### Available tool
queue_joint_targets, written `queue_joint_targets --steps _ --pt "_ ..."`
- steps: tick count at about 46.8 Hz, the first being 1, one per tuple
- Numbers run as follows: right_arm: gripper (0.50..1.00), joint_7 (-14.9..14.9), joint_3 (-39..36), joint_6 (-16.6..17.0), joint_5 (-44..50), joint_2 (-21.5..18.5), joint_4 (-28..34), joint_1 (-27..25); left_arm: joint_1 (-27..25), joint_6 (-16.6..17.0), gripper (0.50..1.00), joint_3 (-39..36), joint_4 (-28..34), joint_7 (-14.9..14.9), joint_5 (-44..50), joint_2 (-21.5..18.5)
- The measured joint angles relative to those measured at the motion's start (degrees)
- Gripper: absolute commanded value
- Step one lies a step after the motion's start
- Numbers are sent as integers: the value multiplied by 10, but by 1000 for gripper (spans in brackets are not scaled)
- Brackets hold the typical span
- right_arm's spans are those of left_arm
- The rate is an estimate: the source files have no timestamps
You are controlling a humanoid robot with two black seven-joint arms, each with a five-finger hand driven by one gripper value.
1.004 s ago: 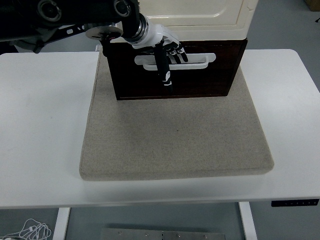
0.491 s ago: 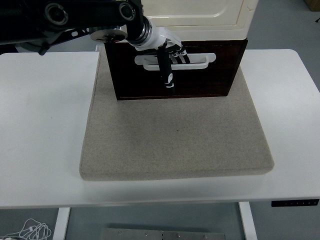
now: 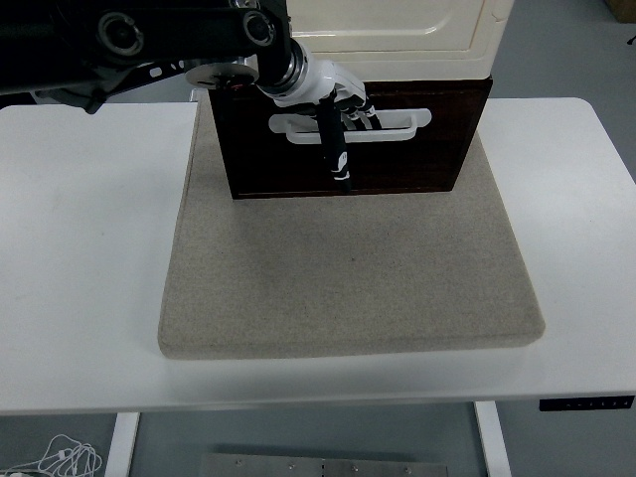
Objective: Open the drawer under the combination cabinet
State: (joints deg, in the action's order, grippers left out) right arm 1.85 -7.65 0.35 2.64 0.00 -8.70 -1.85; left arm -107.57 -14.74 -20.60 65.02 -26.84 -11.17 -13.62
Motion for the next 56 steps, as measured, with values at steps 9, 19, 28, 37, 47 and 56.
queue_joint_targets --steps 9,19,28,37,47,56 --pt "926 0 0 0 0 0 0 0 -1 -13 1000 4 0 0 -1 0" --pt "926 0 0 0 0 0 0 0 -1 -33 1000 10 0 0 -1 -2" --pt "926 0 0 0 0 0 0 0 -1 -56 1000 18 0 0 -1 -3" --pt "926 0 0 0 0 0 0 0 -1 -68 1000 28 1 0 -1 -3" --pt "926 0 0 0 0 0 0 0 -2 -82 1000 29 1 0 -1 -5" --pt "926 0 0 0 0 0 0 0 -4 -97 1000 30 1 0 -1 -6"
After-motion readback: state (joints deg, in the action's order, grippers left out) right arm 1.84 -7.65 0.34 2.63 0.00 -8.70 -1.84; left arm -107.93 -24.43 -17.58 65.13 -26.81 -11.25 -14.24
